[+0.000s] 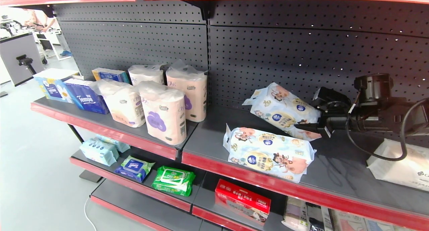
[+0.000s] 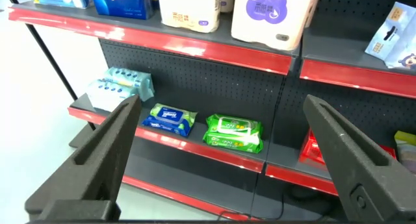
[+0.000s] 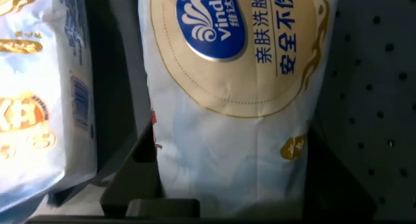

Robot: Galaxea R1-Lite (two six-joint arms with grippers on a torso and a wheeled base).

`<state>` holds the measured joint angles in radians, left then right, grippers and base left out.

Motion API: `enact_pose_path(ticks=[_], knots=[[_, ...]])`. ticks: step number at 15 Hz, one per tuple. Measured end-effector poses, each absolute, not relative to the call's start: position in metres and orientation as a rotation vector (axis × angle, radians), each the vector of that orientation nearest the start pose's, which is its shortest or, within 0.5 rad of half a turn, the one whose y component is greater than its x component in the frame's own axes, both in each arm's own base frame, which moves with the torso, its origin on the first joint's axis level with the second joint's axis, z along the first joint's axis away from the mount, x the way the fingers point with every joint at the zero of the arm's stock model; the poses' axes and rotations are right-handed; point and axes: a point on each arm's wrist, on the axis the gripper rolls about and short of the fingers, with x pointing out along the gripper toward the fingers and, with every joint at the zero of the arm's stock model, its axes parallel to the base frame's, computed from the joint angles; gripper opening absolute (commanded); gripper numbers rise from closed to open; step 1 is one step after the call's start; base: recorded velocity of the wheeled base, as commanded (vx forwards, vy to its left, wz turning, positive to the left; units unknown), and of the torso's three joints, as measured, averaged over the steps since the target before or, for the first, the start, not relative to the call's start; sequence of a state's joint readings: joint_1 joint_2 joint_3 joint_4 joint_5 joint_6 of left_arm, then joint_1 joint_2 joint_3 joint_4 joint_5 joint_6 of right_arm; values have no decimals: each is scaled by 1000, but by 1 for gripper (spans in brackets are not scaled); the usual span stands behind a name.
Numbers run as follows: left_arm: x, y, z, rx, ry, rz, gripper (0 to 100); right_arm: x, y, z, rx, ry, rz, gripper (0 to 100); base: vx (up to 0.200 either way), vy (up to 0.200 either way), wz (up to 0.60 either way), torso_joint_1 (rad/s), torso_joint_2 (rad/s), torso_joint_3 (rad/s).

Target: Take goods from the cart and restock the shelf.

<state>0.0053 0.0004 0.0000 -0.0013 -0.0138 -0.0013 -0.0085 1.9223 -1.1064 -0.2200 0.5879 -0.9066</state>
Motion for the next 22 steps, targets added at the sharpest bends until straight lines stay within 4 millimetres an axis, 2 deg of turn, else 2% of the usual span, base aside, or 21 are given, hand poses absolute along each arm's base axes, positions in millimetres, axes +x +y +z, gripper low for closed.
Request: enact_pose_path(ticks=[8, 15, 22], knots=[[-23, 0, 76, -2, -1, -8, 100, 366, 9, 135, -717, 305, 791, 0, 0, 0, 0, 0, 0, 0], [-23, 0, 76, -1, -1, -8, 100, 365, 7, 130, -718, 322, 788, 0, 0, 0, 0, 0, 0, 0], [-23, 0, 76, -1, -1, -8, 100, 368, 13, 128, -729, 327, 789, 0, 0, 0, 0, 0, 0, 0]])
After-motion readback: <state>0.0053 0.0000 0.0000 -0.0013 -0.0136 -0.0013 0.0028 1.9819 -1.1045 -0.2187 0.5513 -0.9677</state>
